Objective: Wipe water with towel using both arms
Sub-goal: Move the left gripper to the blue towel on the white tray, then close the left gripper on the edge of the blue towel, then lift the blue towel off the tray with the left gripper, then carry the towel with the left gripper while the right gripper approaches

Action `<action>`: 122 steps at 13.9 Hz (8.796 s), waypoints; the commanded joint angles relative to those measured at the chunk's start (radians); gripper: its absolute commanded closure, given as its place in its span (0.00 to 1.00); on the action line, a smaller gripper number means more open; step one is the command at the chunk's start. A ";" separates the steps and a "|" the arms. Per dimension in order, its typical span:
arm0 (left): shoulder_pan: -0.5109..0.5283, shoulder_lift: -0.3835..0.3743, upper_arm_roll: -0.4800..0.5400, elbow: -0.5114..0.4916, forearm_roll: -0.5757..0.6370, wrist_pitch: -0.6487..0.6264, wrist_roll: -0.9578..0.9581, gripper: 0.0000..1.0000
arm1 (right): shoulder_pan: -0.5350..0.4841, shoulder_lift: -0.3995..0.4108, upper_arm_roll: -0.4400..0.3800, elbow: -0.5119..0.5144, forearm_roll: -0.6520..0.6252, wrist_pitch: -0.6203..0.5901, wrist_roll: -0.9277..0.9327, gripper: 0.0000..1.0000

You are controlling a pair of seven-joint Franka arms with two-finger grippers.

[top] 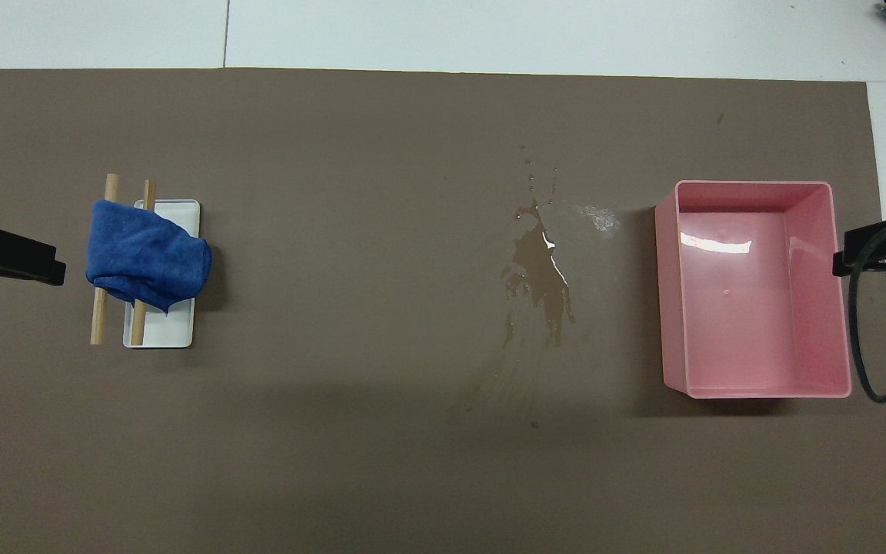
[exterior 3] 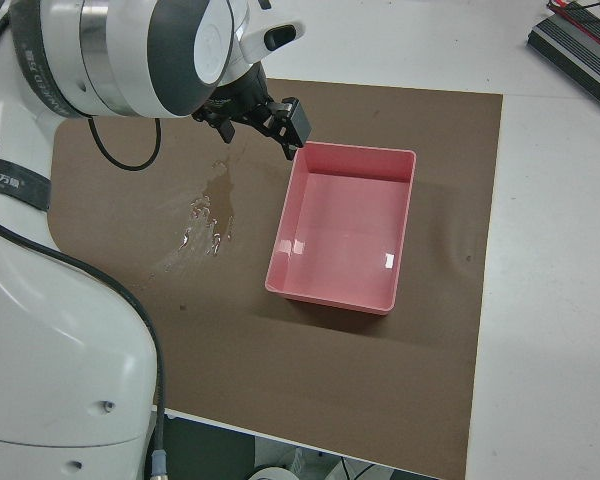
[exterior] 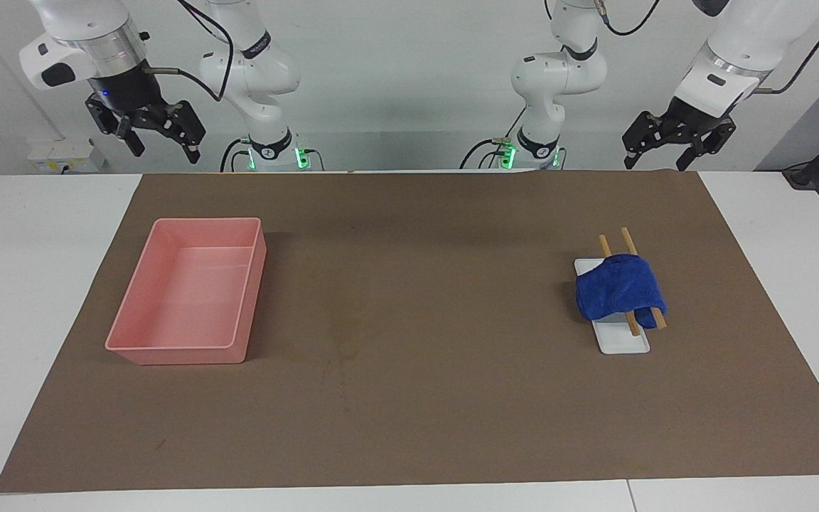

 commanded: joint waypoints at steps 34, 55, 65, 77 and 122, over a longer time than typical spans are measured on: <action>0.092 0.111 0.001 -0.572 -0.012 0.947 0.027 0.25 | -0.010 0.020 0.002 0.015 0.007 -0.046 -0.019 0.00; 0.103 0.134 0.003 -0.420 -0.012 0.736 0.036 1.00 | -0.010 0.012 0.002 0.006 0.008 -0.049 -0.012 0.00; 0.102 0.134 0.003 -0.420 -0.012 0.737 0.036 1.00 | -0.010 0.012 0.002 0.004 0.008 -0.046 -0.010 0.00; 0.105 0.133 0.003 -0.427 -0.003 0.753 0.053 0.61 | -0.012 0.006 0.000 -0.006 0.008 -0.046 -0.010 0.00; 0.080 -0.002 -0.139 -0.266 -0.694 0.433 -1.269 1.00 | 0.006 0.003 0.024 -0.002 0.175 -0.037 -0.025 0.00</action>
